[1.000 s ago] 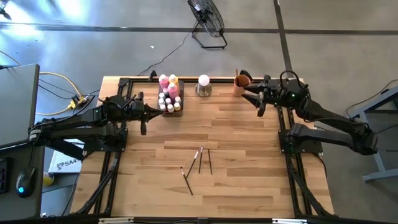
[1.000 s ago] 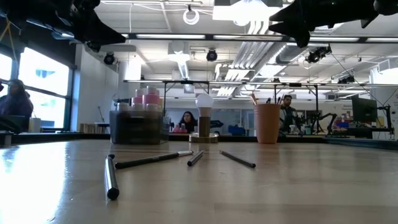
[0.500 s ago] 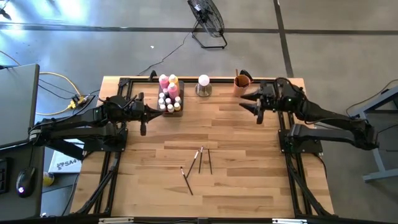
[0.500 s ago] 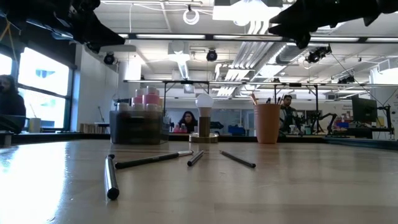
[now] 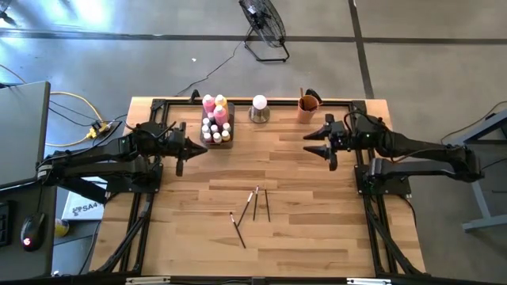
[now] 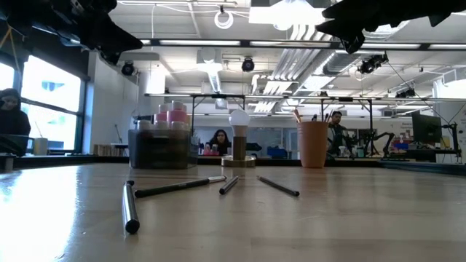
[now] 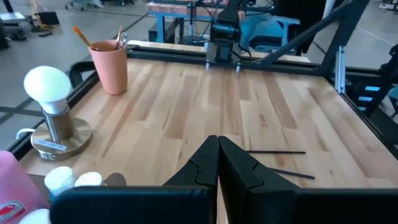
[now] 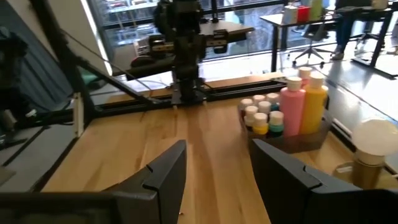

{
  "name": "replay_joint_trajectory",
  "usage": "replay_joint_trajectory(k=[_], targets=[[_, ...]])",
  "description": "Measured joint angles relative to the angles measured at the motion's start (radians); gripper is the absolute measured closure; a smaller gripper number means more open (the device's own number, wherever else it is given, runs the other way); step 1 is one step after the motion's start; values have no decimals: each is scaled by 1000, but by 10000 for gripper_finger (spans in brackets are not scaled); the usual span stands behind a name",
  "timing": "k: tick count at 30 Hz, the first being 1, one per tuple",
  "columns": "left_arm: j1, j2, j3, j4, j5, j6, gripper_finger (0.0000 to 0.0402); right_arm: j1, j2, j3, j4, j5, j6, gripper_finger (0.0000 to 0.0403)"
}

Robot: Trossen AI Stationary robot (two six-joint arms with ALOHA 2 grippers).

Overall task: Pick & Place Paint Supplies
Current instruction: Put the silver paintbrush into the orange cup

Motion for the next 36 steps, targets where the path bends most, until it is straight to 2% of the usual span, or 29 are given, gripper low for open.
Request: replay_joint_trajectory(k=[11, 22, 28, 36], targets=[[0, 0, 0, -2, 42, -105, 398, 137, 0, 0, -111, 3, -48, 239], [0, 0, 0, -2, 41, -54, 398, 267, -2, -182, 185, 162, -45, 322], [0, 0, 0, -2, 41, -52, 398, 276, -111, -191, 170, 174, -104, 360], [0, 7, 0, -5, 41, -52, 398, 276, -330, -191, -44, 204, -126, 382]])
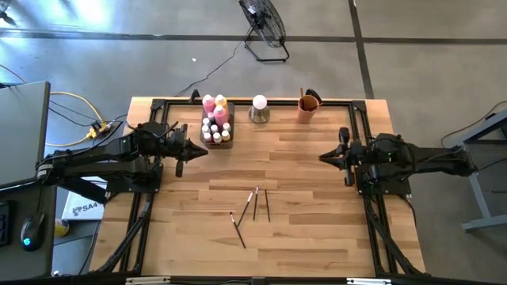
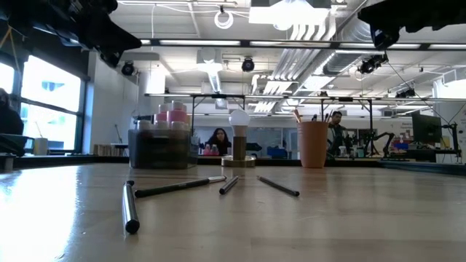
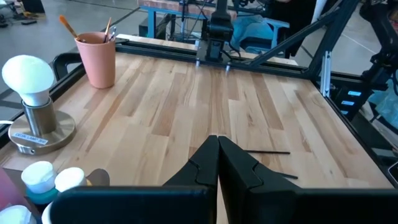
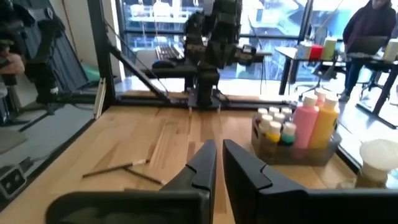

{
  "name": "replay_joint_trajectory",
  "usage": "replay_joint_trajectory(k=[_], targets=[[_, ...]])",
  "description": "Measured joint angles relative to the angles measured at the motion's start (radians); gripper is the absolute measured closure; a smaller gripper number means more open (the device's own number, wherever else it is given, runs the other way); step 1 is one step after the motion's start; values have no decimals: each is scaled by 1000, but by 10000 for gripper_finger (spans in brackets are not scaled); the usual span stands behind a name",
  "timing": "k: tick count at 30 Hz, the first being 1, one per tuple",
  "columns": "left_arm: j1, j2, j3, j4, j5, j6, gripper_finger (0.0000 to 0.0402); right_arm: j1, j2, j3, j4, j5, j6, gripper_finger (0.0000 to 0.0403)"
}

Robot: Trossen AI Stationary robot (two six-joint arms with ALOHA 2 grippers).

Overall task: Pick & Place Paint Supplies
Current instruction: Put the silver paintbrush into the orange cup

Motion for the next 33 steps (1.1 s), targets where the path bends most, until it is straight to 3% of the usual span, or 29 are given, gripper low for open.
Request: replay_joint_trajectory(k=[5, 11, 18, 24, 33], targets=[[0, 40, 0, 21, -1, 0, 398, 0, -71, 0, -86, -11, 0, 382], [0, 135, 0, 134, 0, -24, 398, 6, -145, 0, -82, -145, -92, 383], [0, 230, 0, 290, 27, -19, 398, 5, -180, 0, -110, -46, -94, 395], [-16, 276, 0, 298, -38, -78, 398, 5, -168, -18, -188, -49, -11, 400], [-274, 341, 0, 355, -295, -123, 398, 5, -169, -179, 42, -18, -21, 400]])
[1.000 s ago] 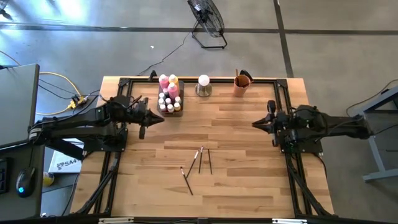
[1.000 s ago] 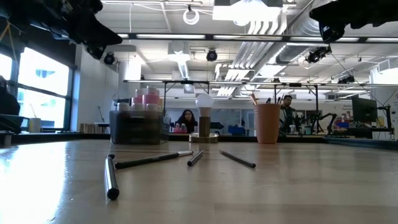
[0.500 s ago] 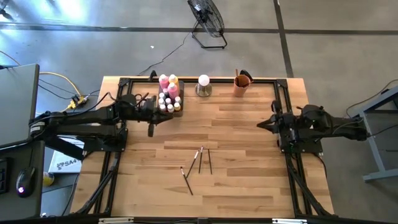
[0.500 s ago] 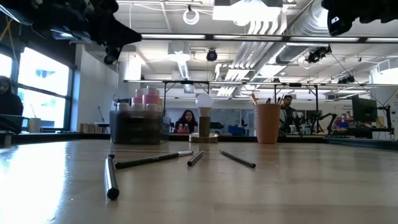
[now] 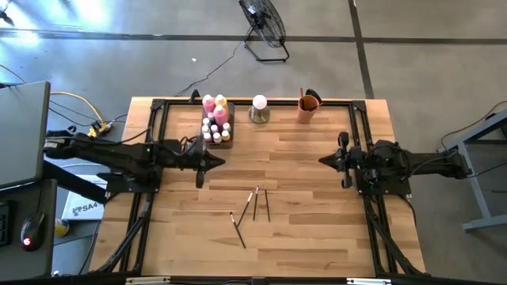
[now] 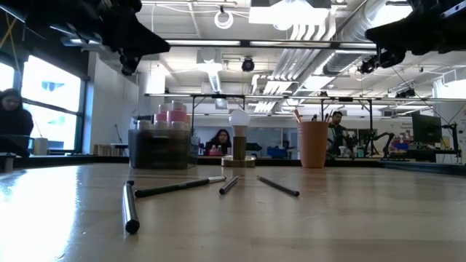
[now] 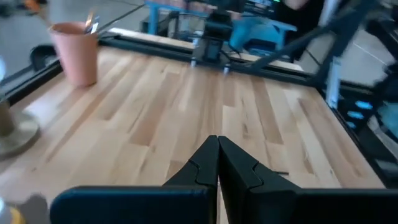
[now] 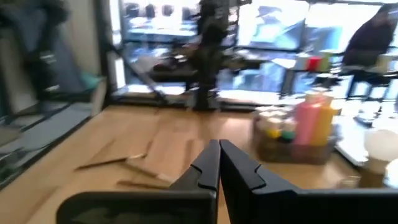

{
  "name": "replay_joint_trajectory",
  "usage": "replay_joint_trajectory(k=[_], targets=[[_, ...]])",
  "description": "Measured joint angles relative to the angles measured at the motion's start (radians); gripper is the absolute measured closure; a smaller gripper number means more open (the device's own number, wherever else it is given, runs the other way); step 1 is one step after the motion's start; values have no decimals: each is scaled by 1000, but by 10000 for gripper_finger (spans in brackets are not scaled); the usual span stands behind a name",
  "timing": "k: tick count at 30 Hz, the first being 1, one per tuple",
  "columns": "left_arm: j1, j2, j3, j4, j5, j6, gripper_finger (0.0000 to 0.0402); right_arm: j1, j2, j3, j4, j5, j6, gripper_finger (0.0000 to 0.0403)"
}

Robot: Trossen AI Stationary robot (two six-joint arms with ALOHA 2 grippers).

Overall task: Pick & Place Paint Supplies
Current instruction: Put the silver paintbrush into the orange cup

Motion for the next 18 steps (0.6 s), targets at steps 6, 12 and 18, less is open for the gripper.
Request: replay_joint_trajectory(k=[6, 12, 18], targets=[[-123, 57, 0, -3, -200, -137, 398, 0, -1, -33, 74, 182, -4, 401], [-173, 210, 61, -11, -266, -219, 398, 0, -1, -35, 71, 196, -2, 401], [-178, 398, 236, -66, -241, -246, 398, 0, -1, -35, 71, 196, -3, 401]])
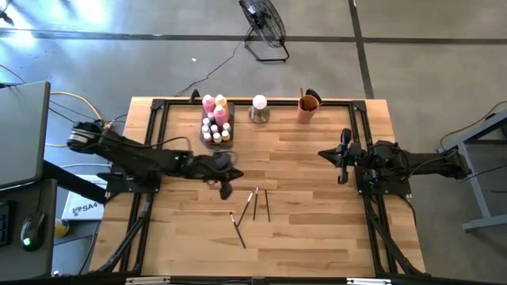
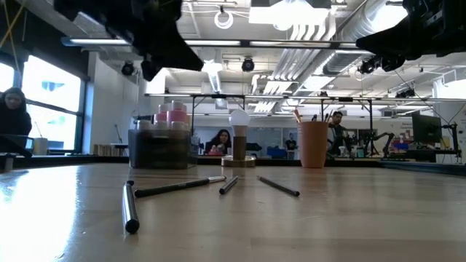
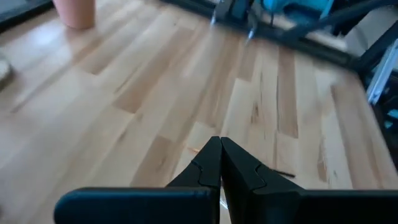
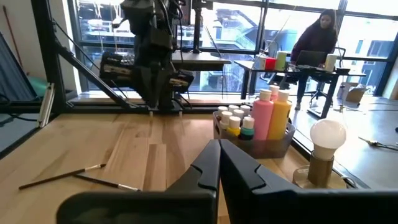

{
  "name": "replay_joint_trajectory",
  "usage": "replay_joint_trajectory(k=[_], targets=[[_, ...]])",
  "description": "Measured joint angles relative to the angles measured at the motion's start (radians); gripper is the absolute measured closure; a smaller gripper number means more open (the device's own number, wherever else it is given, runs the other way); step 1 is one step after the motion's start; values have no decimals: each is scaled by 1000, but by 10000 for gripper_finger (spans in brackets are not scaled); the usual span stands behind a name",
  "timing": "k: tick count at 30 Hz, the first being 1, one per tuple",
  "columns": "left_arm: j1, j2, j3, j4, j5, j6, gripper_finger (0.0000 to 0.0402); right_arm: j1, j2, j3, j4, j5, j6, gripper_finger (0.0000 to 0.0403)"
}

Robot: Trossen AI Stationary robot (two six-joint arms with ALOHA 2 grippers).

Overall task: Pick & Place Paint Supplies
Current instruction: Put the silver paintbrush into the orange cup

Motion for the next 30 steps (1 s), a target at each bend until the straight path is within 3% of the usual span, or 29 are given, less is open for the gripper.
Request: replay_joint_trajectory(k=[8, 13, 23, 30], targets=[[0, 240, 321, -428, 51, -66, 398, 0, 0, 0, 0, 0, 26, 401], [0, 362, 473, -688, 48, -226, 398, 0, 0, 0, -1, 0, 28, 401], [0, 470, 514, -637, 214, -260, 398, 0, 3, 0, -13, 1, 26, 401], [1, 502, 515, -596, 161, -245, 398, 0, 3, 0, -26, 2, 26, 401]])
